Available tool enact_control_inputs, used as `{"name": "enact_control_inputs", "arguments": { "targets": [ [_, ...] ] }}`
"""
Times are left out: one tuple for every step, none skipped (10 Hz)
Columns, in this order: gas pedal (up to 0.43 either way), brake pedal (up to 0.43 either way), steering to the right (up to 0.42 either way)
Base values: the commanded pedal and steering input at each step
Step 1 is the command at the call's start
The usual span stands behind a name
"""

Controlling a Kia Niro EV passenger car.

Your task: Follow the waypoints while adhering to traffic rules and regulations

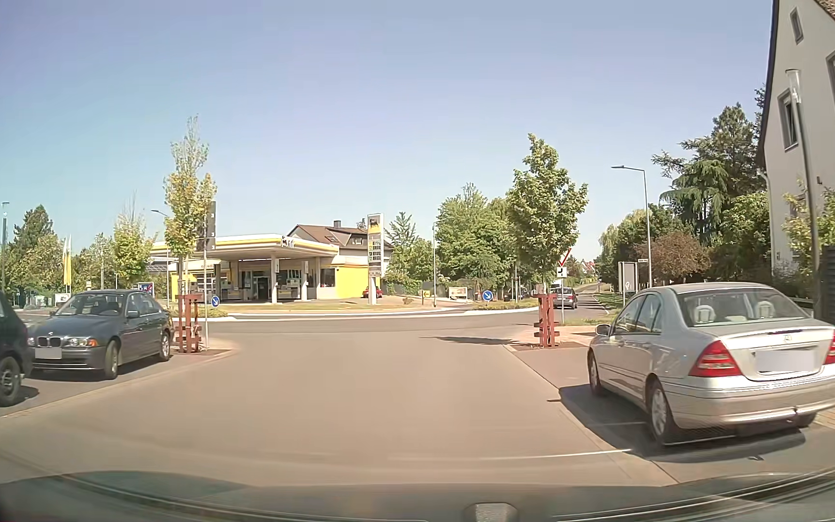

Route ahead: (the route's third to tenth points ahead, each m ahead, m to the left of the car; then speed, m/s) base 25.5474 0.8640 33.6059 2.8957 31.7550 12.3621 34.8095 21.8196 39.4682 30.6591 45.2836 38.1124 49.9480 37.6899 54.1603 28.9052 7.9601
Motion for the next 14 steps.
{"name": "enact_control_inputs", "arguments": {
  "targets": [
    [0.000,0.238,-0.002],
    [0.000,0.250,-0.002],
    [0.000,0.256,-0.002],
    [0.000,0.262,-0.002],
    [0.000,0.268,-0.002],
    [0.000,0.274,-0.002],
    [0.000,0.280,-0.002],
    [0.000,0.280,-0.002],
    [0.000,0.280,-0.002],
    [0.000,0.287,-0.002],
    [0.000,0.293,-0.002],
    [0.000,0.299,-0.002],
    [0.000,0.299,-0.002],
    [0.000,0.299,-0.003]
  ]
}}
